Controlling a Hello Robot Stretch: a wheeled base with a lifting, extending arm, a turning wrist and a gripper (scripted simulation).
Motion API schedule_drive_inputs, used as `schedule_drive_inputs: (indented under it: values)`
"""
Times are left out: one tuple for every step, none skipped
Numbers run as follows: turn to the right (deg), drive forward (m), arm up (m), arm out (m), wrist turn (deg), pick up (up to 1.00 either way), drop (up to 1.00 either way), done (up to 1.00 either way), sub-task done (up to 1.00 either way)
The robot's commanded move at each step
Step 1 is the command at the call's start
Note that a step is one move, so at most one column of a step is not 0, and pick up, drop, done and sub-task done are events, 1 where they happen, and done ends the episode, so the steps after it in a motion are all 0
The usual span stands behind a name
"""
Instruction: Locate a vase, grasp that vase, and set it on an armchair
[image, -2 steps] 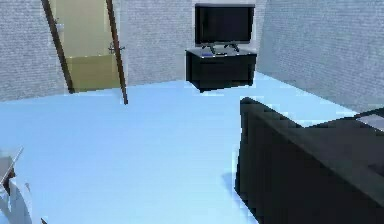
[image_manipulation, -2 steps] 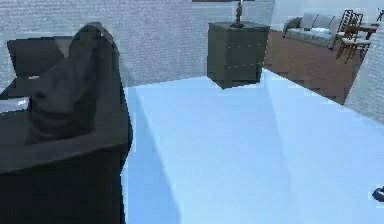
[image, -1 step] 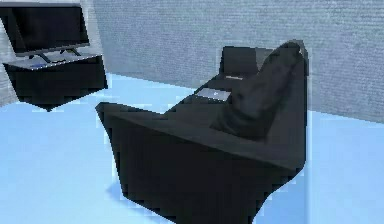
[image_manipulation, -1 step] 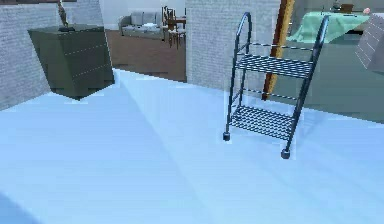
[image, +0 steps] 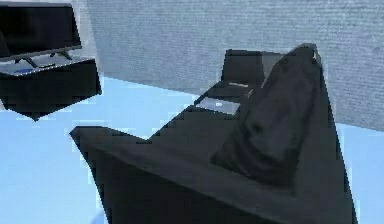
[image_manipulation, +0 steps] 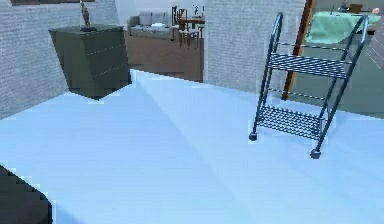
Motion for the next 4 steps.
schedule_drive_inputs:
  values:
    - [-45.0,0.00,0.00,0.00,0.0,0.00,0.00,0.00,0.00]
    - [-36.0,0.00,0.00,0.00,0.0,0.00,0.00,0.00,0.00]
    - [0.0,0.50,0.00,0.00,0.0,0.00,0.00,0.00,0.00]
    - [-45.0,0.00,0.00,0.00,0.0,0.00,0.00,0.00,0.00]
